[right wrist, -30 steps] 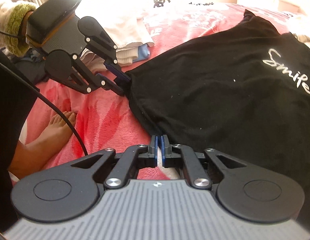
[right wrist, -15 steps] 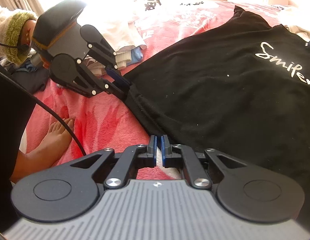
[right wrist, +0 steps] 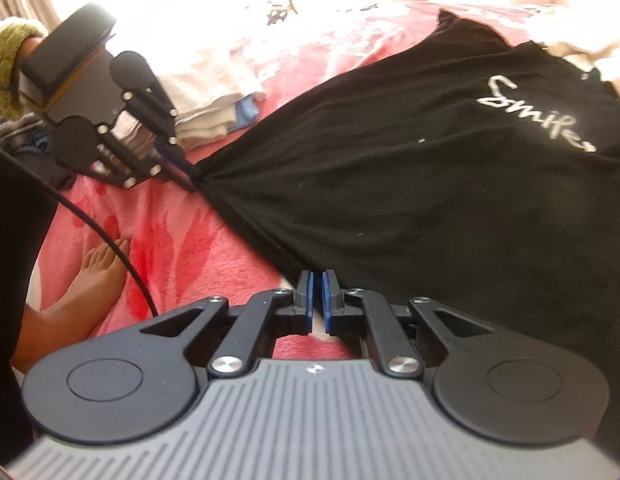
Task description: Fold clothes
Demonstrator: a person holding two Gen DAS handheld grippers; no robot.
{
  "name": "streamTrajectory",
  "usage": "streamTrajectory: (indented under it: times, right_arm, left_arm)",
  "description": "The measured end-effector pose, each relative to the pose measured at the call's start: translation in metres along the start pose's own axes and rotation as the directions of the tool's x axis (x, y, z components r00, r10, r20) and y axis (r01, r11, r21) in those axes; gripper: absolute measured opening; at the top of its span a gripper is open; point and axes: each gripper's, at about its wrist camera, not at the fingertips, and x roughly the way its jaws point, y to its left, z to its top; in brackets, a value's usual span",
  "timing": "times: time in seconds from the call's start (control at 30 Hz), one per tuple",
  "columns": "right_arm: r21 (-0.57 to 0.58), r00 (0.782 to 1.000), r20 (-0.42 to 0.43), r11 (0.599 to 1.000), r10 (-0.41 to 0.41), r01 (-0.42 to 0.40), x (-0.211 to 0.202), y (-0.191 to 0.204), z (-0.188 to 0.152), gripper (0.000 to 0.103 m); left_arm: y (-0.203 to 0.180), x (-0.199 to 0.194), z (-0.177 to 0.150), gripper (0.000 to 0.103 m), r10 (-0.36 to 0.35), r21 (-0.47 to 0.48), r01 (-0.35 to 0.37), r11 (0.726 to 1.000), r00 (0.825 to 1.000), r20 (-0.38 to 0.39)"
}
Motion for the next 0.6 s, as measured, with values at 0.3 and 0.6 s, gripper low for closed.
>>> streamTrajectory:
  times: [0.3,0.6]
  right_arm:
    - [0.226,0.943,-0.09,0.916,-0.32,0.332,-0.033,-0.04,-0.063,0.005]
    - [0.393,0.823,-0.2,0.726,-0.531,0.564,-0.095,-0.061,-0.113,0.008]
  left_arm:
    - [0.004,0.008,0.01,0.034,-0.02,-0.146,0.03,0.989,0.997,0.076]
    - [0.008,0.02,0.002,0.037,-0.005,-0.192,0.012,0.981,0.999,0.039]
